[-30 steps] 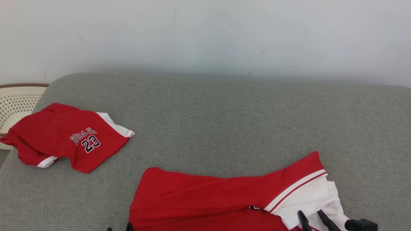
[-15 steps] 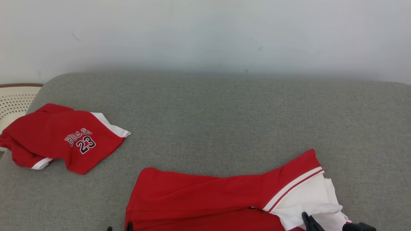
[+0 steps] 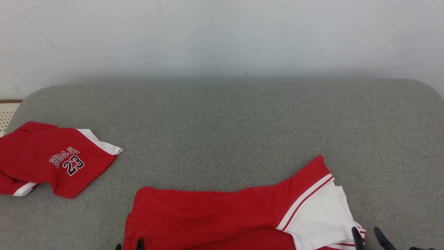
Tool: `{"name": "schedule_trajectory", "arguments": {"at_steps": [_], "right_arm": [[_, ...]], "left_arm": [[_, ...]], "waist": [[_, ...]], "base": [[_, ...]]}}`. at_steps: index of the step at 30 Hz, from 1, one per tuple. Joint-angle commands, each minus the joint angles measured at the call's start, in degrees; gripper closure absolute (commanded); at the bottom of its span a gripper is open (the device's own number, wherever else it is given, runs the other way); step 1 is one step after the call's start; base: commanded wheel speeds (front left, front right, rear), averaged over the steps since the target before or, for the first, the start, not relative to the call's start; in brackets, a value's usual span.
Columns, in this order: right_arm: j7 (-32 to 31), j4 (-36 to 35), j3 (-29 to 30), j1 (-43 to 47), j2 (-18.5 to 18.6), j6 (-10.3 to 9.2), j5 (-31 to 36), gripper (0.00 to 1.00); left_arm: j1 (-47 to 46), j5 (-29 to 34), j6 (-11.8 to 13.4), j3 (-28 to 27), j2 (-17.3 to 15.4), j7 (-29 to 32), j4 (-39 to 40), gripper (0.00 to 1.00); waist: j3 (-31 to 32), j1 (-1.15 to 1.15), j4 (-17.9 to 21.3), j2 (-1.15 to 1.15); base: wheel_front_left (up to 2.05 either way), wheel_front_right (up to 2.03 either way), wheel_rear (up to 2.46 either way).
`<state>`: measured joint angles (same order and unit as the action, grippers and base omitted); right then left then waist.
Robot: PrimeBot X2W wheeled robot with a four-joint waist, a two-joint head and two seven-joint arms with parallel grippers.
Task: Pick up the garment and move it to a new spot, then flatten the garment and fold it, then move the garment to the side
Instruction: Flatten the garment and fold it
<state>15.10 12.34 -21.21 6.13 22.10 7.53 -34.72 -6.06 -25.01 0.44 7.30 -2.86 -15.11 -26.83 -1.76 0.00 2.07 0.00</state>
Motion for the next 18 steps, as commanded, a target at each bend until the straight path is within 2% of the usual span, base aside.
{"name": "schedule_trajectory", "arguments": {"at_steps": [1, 5, 10, 18], "right_arm": [[0.0, -0.2, 0.8, 0.3, 0.1, -0.07, 0.8, 0.00], [0.0, 0.5, 4.0, -2.2, -0.4, -0.07, 3.7, 0.00], [0.0, 7.5, 3.2, -7.7, -0.5, -0.08, 5.7, 0.00], [0.0, 16.9, 2.3, -13.5, -0.9, -0.07, 2.8, 0.00]], "left_arm": [[-0.1, 0.5, 0.1, -0.3, -0.1, -0.1, 0.2, 0.00], [-0.1, 0.7, 0.1, 0.0, -0.1, -0.1, 0.3, 0.00], [-1.1, 1.0, 0.0, 0.9, -0.1, -0.1, 0.4, 0.00], [-2.0, 2.0, 0.5, 1.5, -0.1, -0.1, 1.4, 0.00]], "waist": [[0.0, 0.00, 0.1, 0.00], [0.2, 0.00, -0.2, 0.00], [-0.4, 0.00, -2.9, 0.00], [-2.4, 0.00, -6.5, 0.00]], "base": [[0.00, 0.00, 0.00], [0.00, 0.00, 0.00], [0.00, 0.00, 0.00], [0.00, 0.00, 0.00]]}}
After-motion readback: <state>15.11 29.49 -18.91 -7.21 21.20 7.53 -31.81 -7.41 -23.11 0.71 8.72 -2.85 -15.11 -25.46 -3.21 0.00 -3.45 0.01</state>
